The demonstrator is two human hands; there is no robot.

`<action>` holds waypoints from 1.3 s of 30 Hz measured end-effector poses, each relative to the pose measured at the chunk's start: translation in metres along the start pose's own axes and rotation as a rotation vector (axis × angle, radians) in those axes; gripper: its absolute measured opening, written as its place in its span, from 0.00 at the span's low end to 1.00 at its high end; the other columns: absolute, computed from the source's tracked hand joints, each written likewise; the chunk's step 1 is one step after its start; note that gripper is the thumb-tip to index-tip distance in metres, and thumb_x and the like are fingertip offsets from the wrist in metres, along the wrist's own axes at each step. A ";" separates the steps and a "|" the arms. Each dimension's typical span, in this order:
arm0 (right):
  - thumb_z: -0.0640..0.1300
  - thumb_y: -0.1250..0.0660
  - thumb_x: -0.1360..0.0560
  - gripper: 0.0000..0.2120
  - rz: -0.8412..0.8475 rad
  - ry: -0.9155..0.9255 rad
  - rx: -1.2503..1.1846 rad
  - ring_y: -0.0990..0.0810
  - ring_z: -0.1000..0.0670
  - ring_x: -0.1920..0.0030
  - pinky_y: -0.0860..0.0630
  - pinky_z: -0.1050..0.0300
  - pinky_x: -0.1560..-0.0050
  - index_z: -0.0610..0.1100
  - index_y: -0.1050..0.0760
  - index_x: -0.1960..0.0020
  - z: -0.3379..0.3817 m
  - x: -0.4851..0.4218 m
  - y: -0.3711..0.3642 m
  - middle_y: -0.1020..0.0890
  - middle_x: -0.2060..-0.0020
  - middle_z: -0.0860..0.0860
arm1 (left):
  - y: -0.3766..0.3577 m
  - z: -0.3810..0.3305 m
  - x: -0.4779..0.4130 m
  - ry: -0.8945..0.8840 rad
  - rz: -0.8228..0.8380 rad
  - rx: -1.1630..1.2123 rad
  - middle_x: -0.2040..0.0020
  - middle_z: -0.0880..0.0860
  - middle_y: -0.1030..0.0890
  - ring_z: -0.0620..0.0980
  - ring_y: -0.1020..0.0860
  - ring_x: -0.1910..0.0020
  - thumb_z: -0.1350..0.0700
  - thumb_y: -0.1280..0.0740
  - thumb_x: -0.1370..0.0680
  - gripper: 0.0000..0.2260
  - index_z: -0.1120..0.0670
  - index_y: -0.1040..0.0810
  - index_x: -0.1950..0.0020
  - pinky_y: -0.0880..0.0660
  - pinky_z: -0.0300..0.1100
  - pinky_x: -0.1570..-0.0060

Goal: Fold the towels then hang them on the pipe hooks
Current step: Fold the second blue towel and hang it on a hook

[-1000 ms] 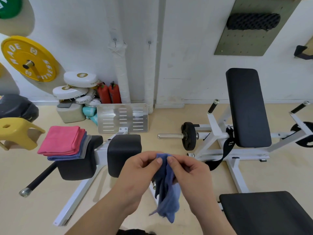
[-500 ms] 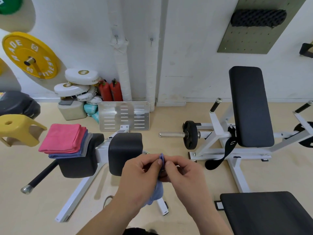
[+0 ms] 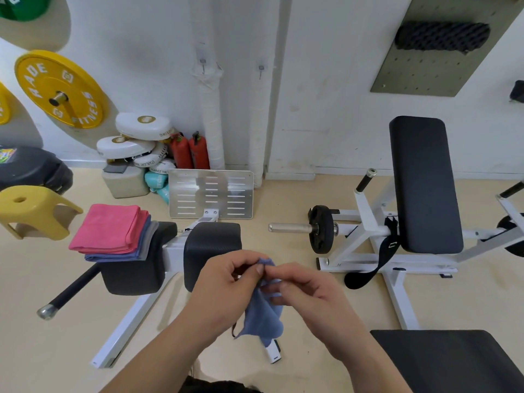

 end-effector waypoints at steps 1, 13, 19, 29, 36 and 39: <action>0.31 0.36 0.21 0.18 -0.044 0.033 0.069 0.15 0.53 0.44 0.19 0.49 0.39 0.51 0.14 0.47 0.001 -0.002 0.003 0.13 0.49 0.54 | 0.002 -0.002 -0.001 -0.023 0.033 -0.059 0.53 0.41 0.13 0.39 0.17 0.49 0.63 0.33 0.18 0.13 0.45 0.14 0.50 0.22 0.30 0.49; 0.51 0.25 0.27 0.08 0.237 0.207 0.505 0.22 0.52 0.47 0.24 0.50 0.42 0.50 0.21 0.52 0.023 -0.015 -0.004 0.20 0.54 0.53 | 0.046 -0.058 0.001 -0.304 0.178 -0.286 0.52 0.40 0.17 0.43 0.20 0.48 0.62 0.36 0.18 0.14 0.43 0.19 0.49 0.27 0.27 0.52; 0.48 0.25 0.28 0.15 0.278 0.167 0.538 0.30 0.57 0.65 0.31 0.63 0.62 0.55 0.30 0.64 0.012 -0.026 0.002 0.26 0.68 0.58 | 0.061 -0.043 -0.008 -0.322 -0.003 -0.315 0.52 0.40 0.18 0.41 0.20 0.48 0.61 0.37 0.17 0.14 0.42 0.21 0.48 0.27 0.26 0.53; 0.60 0.23 0.35 0.16 0.198 -0.172 0.772 0.23 0.52 0.66 0.27 0.56 0.63 0.49 0.22 0.59 -0.035 -0.028 0.066 0.19 0.65 0.50 | 0.074 -0.023 -0.014 -0.213 -0.105 -0.310 0.55 0.38 0.18 0.38 0.21 0.54 0.61 0.39 0.17 0.15 0.41 0.22 0.50 0.28 0.28 0.57; 0.51 0.21 0.29 0.11 0.029 -0.113 0.488 0.26 0.54 0.66 0.29 0.56 0.60 0.47 0.20 0.62 -0.020 -0.018 0.099 0.24 0.70 0.54 | 0.095 -0.006 -0.016 -0.153 -0.310 -0.194 0.55 0.37 0.19 0.34 0.23 0.58 0.58 0.39 0.16 0.11 0.43 0.22 0.49 0.26 0.42 0.57; 0.47 0.25 0.26 0.09 -0.048 -0.091 0.127 0.19 0.49 0.58 0.23 0.53 0.52 0.40 0.16 0.53 -0.019 -0.014 0.113 0.16 0.61 0.43 | 0.105 -0.002 -0.016 -0.153 -0.396 -0.125 0.52 0.39 0.18 0.34 0.22 0.55 0.58 0.39 0.15 0.12 0.42 0.21 0.48 0.25 0.41 0.51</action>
Point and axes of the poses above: each hand's wrist, its own x-axis away from the middle knuckle, its own y-axis out of the back of the hand, z = x × y, the point moved 5 cm from there along -x, towards the middle knuckle
